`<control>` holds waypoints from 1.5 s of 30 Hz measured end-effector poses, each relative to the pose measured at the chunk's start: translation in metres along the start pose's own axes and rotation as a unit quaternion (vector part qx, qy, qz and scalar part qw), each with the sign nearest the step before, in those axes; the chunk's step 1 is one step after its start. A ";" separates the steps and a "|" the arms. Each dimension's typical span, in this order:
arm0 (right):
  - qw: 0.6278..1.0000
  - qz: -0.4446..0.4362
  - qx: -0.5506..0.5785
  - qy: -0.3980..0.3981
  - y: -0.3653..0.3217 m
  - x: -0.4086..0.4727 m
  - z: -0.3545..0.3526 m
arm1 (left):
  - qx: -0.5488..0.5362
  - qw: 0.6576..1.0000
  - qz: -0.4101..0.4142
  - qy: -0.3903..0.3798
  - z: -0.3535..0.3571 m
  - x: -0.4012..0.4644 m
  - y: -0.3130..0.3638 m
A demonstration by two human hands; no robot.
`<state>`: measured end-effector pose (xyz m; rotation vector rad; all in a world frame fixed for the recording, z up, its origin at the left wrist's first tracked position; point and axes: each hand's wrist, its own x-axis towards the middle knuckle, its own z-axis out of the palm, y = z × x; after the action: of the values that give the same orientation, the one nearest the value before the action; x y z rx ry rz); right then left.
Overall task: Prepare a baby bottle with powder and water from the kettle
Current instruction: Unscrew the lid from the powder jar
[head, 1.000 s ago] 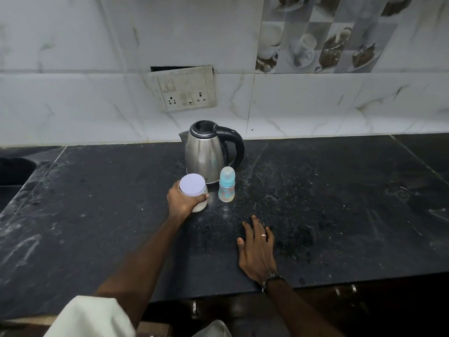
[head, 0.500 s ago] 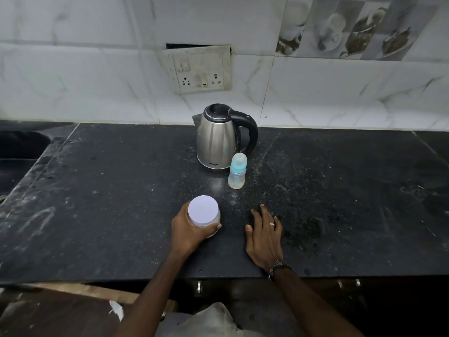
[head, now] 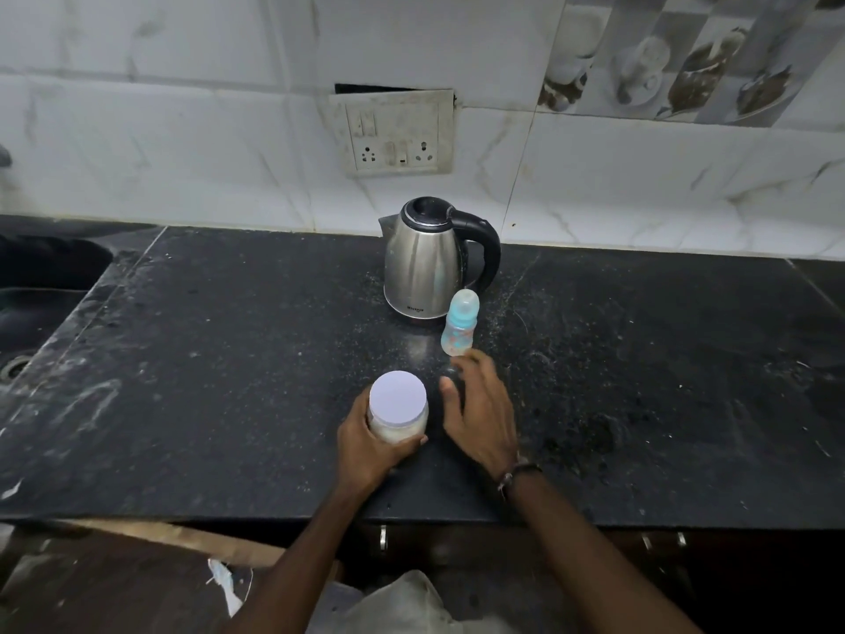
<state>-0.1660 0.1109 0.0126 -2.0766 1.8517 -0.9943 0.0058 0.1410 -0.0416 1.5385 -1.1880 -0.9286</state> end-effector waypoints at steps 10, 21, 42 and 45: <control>0.915 -0.129 -0.312 -0.222 -0.103 0.031 -0.007 | 0.026 0.999 -0.015 -0.017 -0.003 0.002 0.002; 0.892 -0.201 -0.258 -0.313 -0.087 0.045 -0.018 | 0.044 0.999 -0.025 -0.005 -0.003 0.001 -0.002; 0.928 -0.129 -0.280 -0.209 -0.084 0.029 0.013 | 0.003 0.999 -0.029 -0.040 -0.004 0.003 -0.006; 0.903 -0.205 -0.281 -0.253 -0.075 0.036 0.005 | 0.005 0.999 -0.014 -0.053 -0.008 0.006 -0.014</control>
<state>-0.1021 0.0908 0.0627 -2.7776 1.5640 0.0985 0.0187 0.1383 -0.0534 1.5330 -1.2501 -1.0340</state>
